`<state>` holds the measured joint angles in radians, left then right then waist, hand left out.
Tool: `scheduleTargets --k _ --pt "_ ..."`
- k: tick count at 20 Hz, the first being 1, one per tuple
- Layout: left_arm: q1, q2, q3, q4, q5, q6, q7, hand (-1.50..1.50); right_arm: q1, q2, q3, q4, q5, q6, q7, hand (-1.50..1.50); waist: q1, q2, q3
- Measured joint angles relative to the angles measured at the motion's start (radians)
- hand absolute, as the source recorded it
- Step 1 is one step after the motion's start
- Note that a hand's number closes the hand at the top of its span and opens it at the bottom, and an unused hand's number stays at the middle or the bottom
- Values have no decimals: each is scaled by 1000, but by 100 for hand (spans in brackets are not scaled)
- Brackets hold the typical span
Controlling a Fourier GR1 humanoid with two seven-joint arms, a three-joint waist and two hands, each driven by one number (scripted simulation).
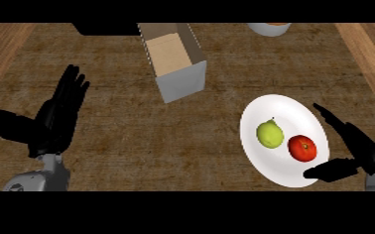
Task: Pick the tomato from the plate and place it in the cardboard box
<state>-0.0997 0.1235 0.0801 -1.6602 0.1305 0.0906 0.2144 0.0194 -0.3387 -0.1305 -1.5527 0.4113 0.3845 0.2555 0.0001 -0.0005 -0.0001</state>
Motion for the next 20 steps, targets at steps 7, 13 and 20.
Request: scheduleTargets --k 7,13,20 --pt "-23 -1 14 -12 -7 4 27 0 16 47 16 17 48 -13 -19 -150 -1 0 0" --pt "-18 -6 16 -12 -14 -6 26 0 14 58 13 78 94 -32 -75 -150 -1 0 0" --pt "-5 -21 8 -14 -28 -9 15 0 -21 60 3 133 126 -40 -112 150 0 0 0"
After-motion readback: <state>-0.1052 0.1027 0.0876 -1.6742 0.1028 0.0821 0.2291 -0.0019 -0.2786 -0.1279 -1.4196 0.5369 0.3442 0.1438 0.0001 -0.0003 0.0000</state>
